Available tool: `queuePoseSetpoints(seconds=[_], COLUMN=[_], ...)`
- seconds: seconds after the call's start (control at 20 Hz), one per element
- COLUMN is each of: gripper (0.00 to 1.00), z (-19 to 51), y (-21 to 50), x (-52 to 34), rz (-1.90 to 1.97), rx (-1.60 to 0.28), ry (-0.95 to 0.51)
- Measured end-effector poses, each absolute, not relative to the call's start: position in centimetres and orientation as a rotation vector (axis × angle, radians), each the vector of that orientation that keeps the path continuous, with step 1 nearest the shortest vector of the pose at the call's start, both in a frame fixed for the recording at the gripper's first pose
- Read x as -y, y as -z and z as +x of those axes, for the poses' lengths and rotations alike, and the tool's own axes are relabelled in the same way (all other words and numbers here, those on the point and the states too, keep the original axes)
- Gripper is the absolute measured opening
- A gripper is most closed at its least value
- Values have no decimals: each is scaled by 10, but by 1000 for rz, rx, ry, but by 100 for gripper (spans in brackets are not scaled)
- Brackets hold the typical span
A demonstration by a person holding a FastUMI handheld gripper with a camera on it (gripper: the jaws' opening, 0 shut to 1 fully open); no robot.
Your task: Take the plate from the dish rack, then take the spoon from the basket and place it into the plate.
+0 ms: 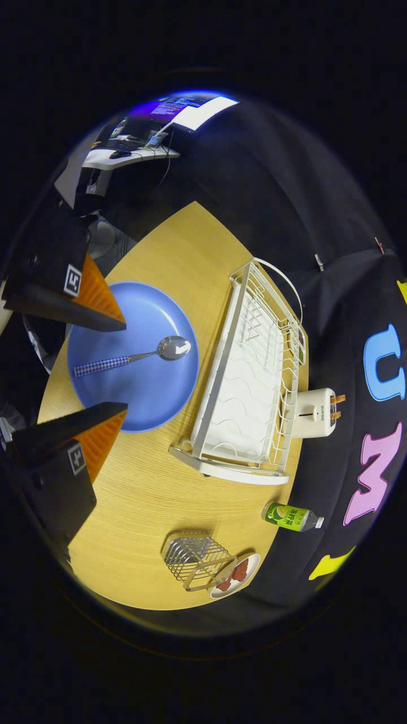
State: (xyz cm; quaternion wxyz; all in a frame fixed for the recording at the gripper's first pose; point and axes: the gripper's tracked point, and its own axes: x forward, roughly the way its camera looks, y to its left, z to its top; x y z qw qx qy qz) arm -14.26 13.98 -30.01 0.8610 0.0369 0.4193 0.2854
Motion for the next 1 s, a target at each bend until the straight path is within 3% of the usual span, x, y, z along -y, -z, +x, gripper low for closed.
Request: queuePoseSetpoints(seconds=[0.15,0.2,1.0], gripper=[97,99,99], z=[-145,-146,-84], y=[299,297,146], x=[-142,-143,-118], rz=[82,85,109], rx=[-881,-879,-527], ry=[-603,-606,-539])
